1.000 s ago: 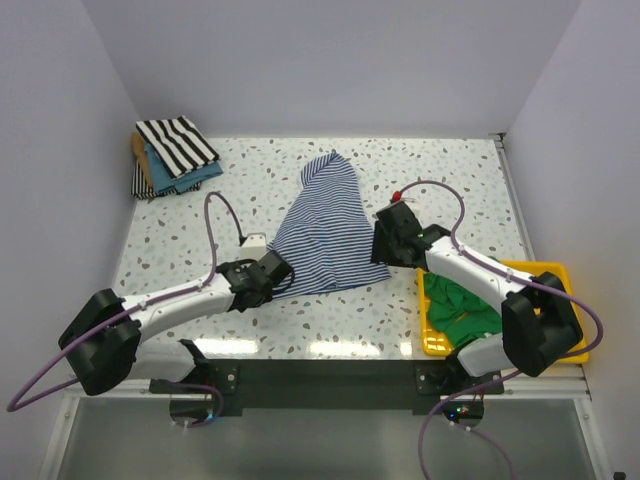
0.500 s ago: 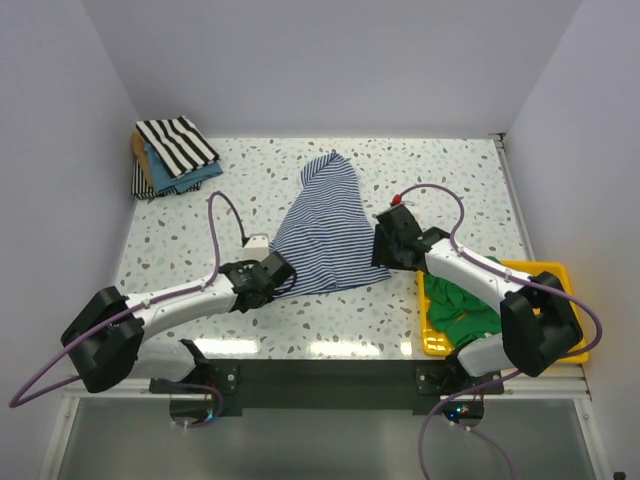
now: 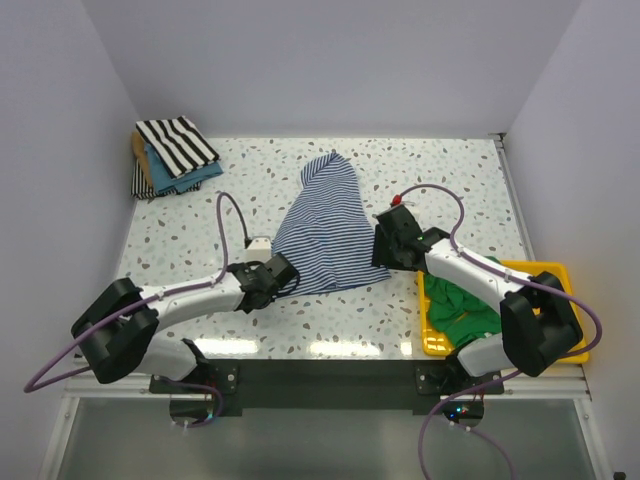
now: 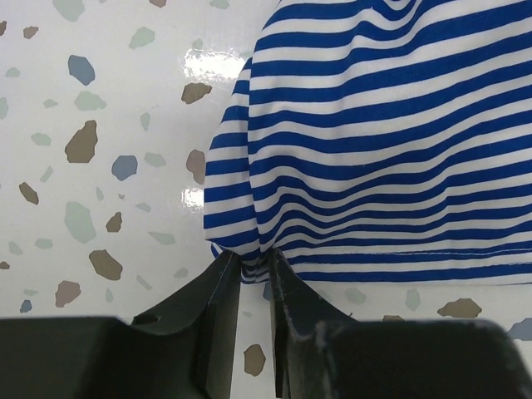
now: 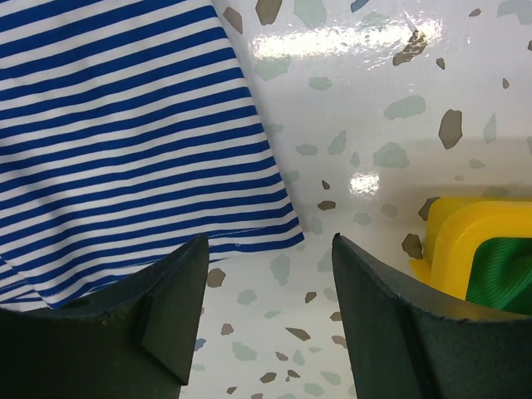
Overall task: Fold and stack the tank tops
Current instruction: Flatten the tank top out
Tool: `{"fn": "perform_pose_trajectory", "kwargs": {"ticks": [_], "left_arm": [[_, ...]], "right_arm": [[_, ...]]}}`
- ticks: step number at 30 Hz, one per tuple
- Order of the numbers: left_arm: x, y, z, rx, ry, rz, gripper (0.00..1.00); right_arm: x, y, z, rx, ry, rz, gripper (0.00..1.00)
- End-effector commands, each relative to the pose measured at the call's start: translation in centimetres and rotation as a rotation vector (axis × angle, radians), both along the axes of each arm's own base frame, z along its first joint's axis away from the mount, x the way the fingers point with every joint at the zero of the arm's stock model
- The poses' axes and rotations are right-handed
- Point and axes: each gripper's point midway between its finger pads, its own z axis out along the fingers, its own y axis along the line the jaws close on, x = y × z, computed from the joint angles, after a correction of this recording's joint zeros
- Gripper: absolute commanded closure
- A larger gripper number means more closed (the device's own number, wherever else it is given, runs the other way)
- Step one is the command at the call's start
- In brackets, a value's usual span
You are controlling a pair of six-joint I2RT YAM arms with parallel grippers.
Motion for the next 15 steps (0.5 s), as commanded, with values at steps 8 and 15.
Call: {"fn": "perform_pose_trajectory", "kwargs": {"ticks": [8, 15], "left_arm": [[1.5, -0.3, 0.3, 0.023, -0.064, 0.006, 0.89], [3.4, -4.0, 7.8, -0.137, -0.143, -0.059, 1.0]], "right_arm": [[0.3, 0.1, 0.8, 0.015, -0.035, 0.002, 0.36], [0.5, -0.4, 0.7, -0.013, -0.036, -0.014, 0.36]]}}
